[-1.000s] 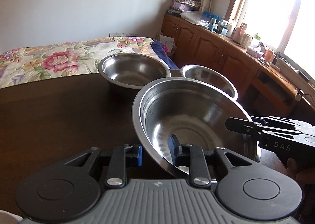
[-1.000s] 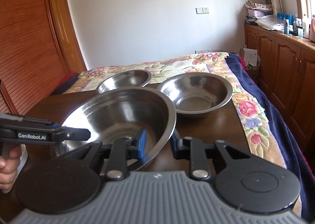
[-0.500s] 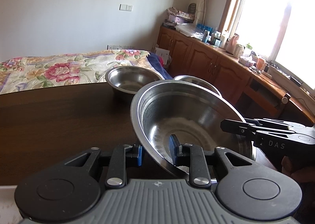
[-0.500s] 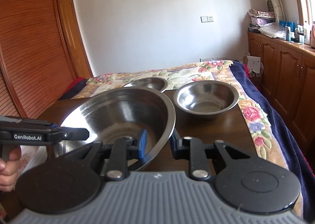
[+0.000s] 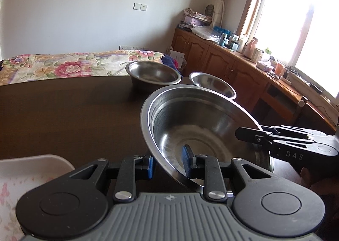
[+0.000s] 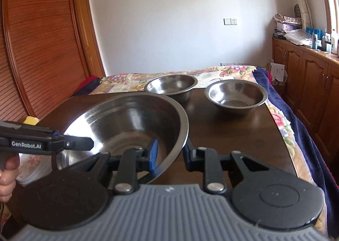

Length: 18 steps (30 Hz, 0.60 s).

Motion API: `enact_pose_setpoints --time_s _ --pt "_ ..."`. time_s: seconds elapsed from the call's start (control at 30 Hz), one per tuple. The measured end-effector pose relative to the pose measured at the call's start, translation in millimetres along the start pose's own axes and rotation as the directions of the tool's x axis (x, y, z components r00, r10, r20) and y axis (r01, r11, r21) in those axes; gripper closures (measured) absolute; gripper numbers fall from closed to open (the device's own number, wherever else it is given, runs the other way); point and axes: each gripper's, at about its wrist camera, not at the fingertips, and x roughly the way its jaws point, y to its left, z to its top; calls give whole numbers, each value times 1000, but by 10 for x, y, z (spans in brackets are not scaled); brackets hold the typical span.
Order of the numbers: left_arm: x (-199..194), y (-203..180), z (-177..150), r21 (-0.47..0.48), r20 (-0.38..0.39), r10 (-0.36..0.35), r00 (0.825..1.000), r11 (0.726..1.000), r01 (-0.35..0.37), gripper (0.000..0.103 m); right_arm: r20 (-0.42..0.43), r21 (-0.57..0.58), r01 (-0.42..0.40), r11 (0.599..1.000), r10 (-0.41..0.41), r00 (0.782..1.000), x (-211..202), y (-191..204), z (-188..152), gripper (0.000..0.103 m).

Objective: Organize plates and bowls

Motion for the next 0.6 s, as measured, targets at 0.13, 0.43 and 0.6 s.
enact_pose_setpoints --time_s 0.13,0.43,0.6 --pt "-36 -1 -67 6 -1 6 1000 1000 -6 75 -4 0 -1 1000 1 1000 -16 34 -42 75" --pt "-70 21 -187 -1 -10 7 1000 1000 -7 73 -10 -2 -3 1000 3 1000 -41 89 -121 75" --pt "-119 -3 -223 8 -10 14 1000 1000 -14 73 -9 1 -9 1000 9 1000 -73 141 -179 75"
